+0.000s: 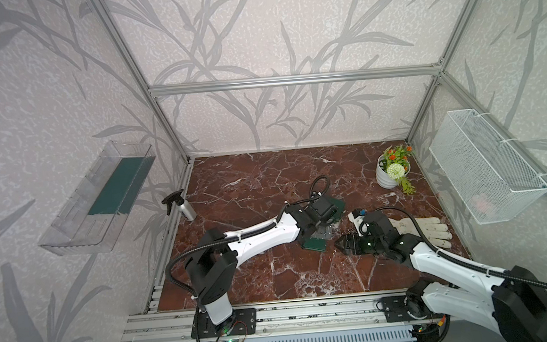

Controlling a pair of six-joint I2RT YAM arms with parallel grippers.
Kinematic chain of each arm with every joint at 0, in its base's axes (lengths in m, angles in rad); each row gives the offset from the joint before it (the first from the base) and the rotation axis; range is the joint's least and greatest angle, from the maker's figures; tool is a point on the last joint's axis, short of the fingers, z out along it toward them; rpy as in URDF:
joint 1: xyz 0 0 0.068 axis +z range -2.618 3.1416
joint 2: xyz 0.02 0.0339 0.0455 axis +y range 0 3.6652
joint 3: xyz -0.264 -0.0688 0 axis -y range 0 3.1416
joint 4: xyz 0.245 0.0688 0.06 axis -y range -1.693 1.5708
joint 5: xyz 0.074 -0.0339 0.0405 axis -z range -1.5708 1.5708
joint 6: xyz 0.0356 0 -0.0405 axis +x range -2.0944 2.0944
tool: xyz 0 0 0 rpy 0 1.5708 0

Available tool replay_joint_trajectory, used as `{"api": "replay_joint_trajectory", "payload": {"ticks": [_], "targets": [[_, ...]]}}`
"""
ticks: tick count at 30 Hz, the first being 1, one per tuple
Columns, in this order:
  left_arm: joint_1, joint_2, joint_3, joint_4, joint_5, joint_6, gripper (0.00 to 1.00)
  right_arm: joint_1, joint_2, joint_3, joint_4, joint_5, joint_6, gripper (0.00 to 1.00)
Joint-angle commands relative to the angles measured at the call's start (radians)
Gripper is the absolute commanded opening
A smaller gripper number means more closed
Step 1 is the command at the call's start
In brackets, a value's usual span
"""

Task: Take the rings out of the lift-off lid box
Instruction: Close the lid on the jewelry box, then adjust the jewelry box at the center of the board.

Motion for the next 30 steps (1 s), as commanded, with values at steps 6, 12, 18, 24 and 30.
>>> {"api": "replay_joint_trajectory", "payload": {"ticks": [6, 12, 18, 24, 30], "targets": [[0.081, -0.188, -0.160, 0.019, -0.020, -0.002, 0.99, 0.048, 0.172, 0.155, 0.035, 0.020, -0.101, 0.86], [0.131, -0.259, -0.251, 0.077, 0.030, -0.009, 1.00, 0.056, 0.312, 0.249, 0.017, 0.071, -0.164, 0.88], [0.156, -0.273, -0.269, 0.086, 0.042, 0.007, 0.99, 0.062, 0.410, 0.311, 0.031, 0.059, -0.192, 0.89], [0.179, -0.280, -0.291, 0.099, 0.054, 0.013, 0.99, 0.063, 0.477, 0.350, 0.047, 0.058, -0.197, 0.89], [0.197, -0.277, -0.302, 0.105, 0.064, 0.015, 0.99, 0.063, 0.531, 0.370, 0.074, 0.043, -0.186, 0.87]]}}
